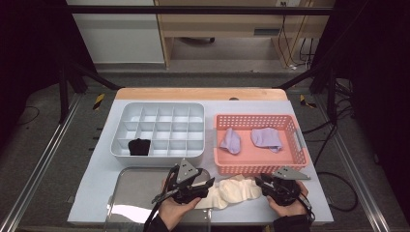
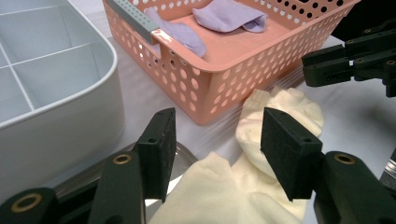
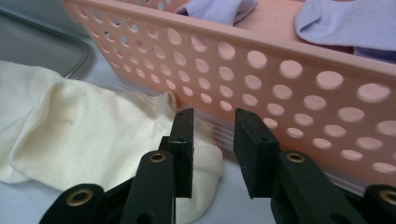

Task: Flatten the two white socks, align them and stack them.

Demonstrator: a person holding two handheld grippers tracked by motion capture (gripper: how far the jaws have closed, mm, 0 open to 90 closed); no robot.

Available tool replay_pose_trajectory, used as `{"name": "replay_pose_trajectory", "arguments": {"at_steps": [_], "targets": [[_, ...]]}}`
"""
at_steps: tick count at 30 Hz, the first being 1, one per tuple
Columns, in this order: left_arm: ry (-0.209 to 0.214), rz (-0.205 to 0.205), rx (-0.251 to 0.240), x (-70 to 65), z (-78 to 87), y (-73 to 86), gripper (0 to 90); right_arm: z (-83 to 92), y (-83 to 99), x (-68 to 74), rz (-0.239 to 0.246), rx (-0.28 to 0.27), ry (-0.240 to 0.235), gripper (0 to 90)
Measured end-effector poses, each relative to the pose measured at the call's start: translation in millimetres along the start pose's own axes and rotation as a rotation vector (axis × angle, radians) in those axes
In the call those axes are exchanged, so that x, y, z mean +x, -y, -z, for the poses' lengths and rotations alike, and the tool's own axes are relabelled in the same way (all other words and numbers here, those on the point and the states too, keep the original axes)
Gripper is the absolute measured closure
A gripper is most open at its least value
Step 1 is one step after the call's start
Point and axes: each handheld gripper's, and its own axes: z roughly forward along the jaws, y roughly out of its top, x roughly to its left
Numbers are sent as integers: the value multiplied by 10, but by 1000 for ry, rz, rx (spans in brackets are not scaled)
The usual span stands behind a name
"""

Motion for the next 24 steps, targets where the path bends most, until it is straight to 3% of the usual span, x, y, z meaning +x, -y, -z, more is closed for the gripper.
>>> {"name": "replay_pose_trajectory", "arguments": {"at_steps": [8, 17, 24], "targets": [[-1, 3, 51, -99, -203, 9, 487, -31, 12, -18, -1, 20, 0, 705], [4, 16, 109, -166, -416, 26, 524, -144, 60, -18, -7, 87, -7, 707], [-2, 13, 164, -190, -517, 73, 593, -198, 80, -14, -12, 120, -26, 771]]}}
